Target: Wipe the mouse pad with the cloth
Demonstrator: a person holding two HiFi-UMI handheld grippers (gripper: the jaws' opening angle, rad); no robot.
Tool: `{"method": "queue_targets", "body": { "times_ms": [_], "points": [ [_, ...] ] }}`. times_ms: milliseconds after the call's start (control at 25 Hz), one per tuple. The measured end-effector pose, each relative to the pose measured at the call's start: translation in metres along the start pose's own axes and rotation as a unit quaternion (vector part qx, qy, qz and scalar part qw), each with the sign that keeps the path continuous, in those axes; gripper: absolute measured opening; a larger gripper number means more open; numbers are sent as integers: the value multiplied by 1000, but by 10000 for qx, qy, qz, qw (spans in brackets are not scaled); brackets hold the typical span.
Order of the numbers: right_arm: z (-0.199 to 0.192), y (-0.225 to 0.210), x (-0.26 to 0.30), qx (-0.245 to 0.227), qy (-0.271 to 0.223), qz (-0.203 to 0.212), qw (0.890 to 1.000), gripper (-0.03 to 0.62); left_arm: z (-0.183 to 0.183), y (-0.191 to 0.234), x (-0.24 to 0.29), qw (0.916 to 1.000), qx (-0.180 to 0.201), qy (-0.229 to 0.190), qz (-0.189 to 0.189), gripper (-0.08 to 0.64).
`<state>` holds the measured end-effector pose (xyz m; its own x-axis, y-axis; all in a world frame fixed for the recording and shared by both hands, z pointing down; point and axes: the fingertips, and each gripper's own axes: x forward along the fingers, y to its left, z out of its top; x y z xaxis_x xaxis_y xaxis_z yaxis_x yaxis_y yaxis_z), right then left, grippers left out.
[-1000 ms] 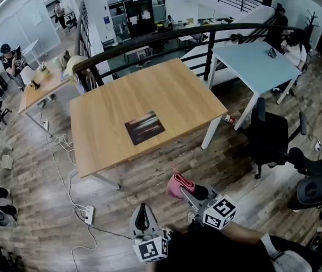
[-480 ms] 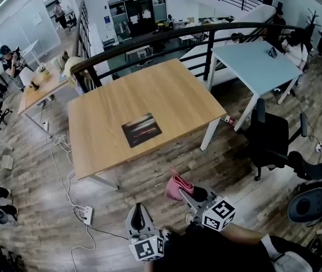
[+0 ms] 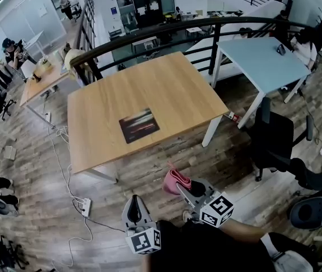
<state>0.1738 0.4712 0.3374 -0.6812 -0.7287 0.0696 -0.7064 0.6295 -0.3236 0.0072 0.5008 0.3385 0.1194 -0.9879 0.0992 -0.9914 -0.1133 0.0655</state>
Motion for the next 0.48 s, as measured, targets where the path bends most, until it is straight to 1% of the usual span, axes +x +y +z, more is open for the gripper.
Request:
{"method": "queue_targets", "body": {
  "times_ms": [240,480],
  "points": [
    [-4,-19,22,78,90,-5,9999,71,-5,3,29,9999,45,122,24,28],
    [-11,-40,65,103,189,-104,9997,71,-23,32,74,9996,-108,249,-12,29]
  ]
}}
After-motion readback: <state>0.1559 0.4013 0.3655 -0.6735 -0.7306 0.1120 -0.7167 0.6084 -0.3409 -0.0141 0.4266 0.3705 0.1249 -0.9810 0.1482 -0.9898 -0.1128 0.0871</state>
